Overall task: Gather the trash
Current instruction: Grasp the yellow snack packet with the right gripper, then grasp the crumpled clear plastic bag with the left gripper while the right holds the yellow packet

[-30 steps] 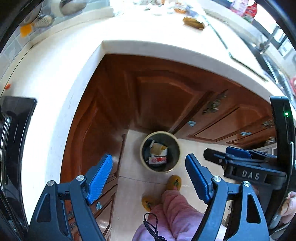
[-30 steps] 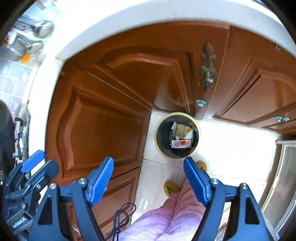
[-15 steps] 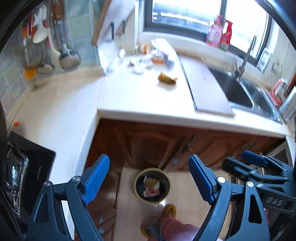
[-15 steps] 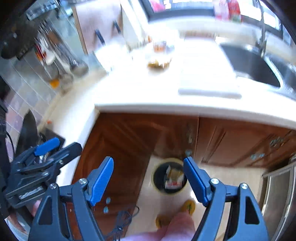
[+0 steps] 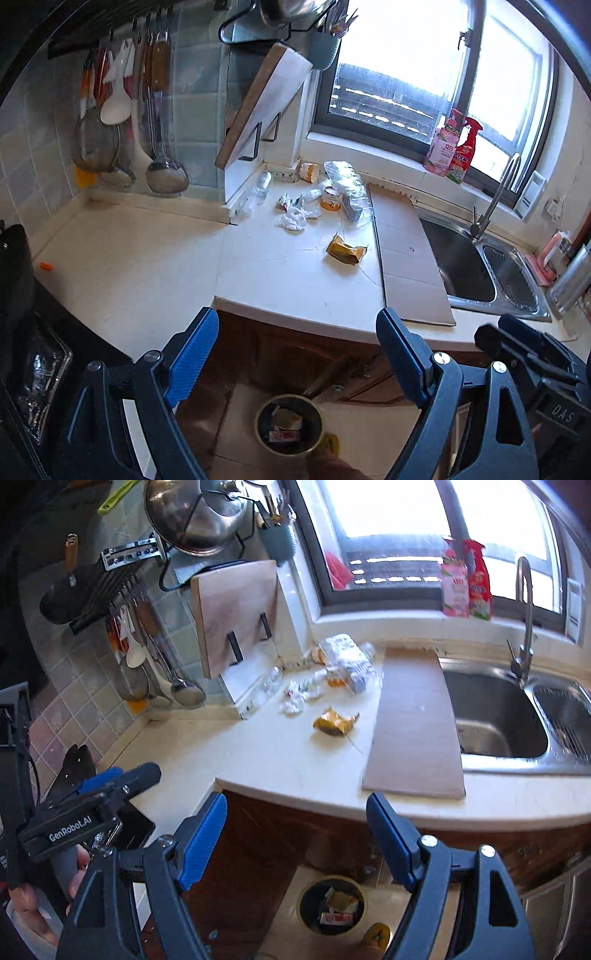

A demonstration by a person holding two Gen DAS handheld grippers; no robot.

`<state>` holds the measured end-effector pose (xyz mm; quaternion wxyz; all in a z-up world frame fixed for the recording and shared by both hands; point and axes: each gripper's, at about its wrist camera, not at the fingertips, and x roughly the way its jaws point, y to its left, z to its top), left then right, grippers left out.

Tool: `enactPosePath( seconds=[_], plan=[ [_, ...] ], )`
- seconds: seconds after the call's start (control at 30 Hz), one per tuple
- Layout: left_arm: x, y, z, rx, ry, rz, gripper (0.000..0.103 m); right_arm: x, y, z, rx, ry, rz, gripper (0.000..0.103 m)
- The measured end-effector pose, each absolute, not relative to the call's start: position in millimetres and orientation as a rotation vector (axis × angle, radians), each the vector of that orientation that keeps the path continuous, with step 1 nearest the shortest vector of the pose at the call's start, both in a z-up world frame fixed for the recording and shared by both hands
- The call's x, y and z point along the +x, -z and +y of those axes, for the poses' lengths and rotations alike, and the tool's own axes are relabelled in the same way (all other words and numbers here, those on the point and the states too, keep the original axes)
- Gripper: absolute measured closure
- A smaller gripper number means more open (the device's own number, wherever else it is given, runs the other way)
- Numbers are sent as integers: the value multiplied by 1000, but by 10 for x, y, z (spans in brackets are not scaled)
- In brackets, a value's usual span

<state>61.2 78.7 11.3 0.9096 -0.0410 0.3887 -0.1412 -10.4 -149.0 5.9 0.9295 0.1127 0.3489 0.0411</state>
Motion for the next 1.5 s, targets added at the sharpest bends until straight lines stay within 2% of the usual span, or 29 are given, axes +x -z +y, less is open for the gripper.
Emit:
enactPosePath(
  seconds=[0.17,0.43,0.73,0.83,1.17,1.23,1.37,1.43,1.47,1.5],
  plan=[
    [1097,-3,671,-104,241,834,17,353,-174,-1648,176,-136,684,24],
    [2007,-55,151,11,166,816,17,1290,-82,-2094,54,-166,758,24],
    [2735,358,-173,27,175,901,17,2473,697,-2325,33,-315,987,25],
    [2868,549,-228,43,167,937,20,2770,1000,-2266,21,-353,1058,25],
    [3058,943,-138,8,140,1022,22,3119,1630,-1694,-223,-403,1167,26],
    [3094,955,-123,-1,137,1021,22,3143,1707,-1637,-253,-402,1179,44],
    [3206,988,-155,-7,139,1018,22,3162,1762,-1637,-265,-401,1174,63],
    [3290,1016,-223,6,143,1020,22,3195,1734,-1670,-257,-396,1165,80],
    [3325,1024,-249,11,144,1020,22,3204,1704,-1698,-241,-396,1160,84],
    [3375,1036,-286,18,146,1020,22,3207,1651,-1734,-220,-396,1146,95]
  ],
)
